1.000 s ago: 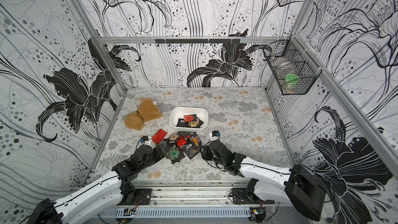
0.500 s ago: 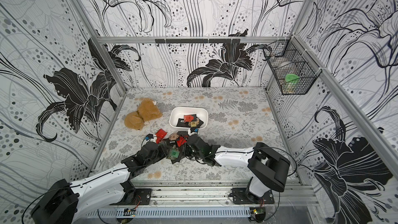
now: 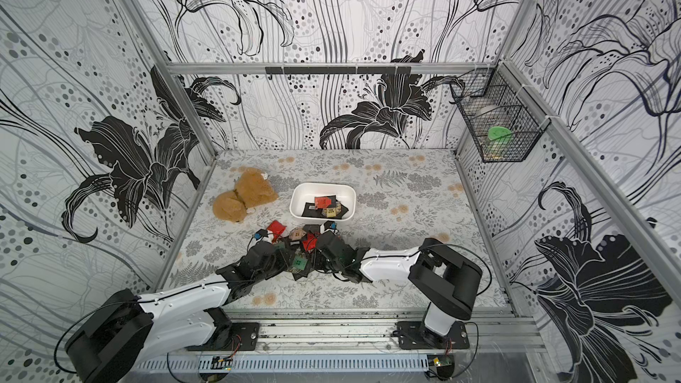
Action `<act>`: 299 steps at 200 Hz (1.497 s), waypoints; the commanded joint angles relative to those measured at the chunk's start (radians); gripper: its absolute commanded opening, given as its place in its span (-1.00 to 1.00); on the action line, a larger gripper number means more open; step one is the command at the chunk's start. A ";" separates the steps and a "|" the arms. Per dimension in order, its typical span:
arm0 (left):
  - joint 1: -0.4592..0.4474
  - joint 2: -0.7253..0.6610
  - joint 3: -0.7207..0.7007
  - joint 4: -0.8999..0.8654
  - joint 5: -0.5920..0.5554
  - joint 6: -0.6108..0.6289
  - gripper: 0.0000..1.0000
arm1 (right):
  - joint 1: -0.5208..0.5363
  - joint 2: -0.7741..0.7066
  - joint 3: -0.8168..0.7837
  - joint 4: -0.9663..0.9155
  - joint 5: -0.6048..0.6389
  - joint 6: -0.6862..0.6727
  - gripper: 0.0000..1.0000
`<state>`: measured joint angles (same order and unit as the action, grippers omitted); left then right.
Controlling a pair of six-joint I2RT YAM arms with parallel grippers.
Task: Put the tea bags into the storage box
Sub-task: Pick up the tea bag from the center of the board.
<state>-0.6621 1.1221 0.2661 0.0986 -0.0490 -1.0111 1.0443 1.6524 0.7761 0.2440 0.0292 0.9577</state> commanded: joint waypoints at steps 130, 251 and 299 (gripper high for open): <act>-0.007 0.029 -0.064 0.088 0.009 -0.006 -0.36 | 0.006 0.074 0.023 0.051 -0.016 -0.003 -0.45; -0.017 0.069 -0.060 0.118 0.028 -0.009 -0.42 | 0.031 0.024 0.009 0.121 -0.042 -0.022 -0.50; -0.028 0.060 -0.059 0.119 0.031 -0.015 -0.43 | 0.037 0.061 0.031 0.117 -0.043 -0.020 -0.48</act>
<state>-0.6792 1.1809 0.2161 0.2138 -0.0326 -1.0187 1.0767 1.7012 0.7815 0.3454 -0.0078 0.9527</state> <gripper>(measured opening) 0.288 0.255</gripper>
